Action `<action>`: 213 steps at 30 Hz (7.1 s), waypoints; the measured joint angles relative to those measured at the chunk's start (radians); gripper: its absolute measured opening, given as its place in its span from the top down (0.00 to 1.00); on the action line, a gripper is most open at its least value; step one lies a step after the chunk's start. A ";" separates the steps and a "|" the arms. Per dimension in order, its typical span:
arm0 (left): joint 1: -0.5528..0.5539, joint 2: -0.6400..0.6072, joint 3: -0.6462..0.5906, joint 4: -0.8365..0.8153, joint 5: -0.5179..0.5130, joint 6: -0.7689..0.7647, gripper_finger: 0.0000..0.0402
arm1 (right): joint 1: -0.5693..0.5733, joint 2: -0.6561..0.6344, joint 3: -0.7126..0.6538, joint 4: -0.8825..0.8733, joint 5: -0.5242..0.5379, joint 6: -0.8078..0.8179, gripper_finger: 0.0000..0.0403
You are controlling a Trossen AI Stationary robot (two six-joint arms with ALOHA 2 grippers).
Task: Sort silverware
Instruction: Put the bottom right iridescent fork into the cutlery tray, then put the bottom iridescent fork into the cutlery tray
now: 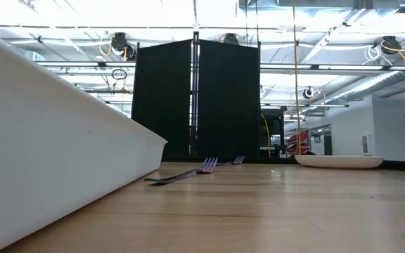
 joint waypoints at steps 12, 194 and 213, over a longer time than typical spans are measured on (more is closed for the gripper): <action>-0.003 0.004 -0.008 0.046 0.090 -0.091 0.96 | 0.000 0.000 0.000 0.000 -0.021 -0.001 0.74; 1.334 -0.713 0.539 -0.184 0.154 1.824 0.62 | -0.422 0.709 0.540 -1.068 -0.098 0.735 0.88; 1.302 -0.723 0.514 -0.153 0.148 1.736 0.62 | -0.501 0.506 0.533 -1.298 -0.045 0.595 1.00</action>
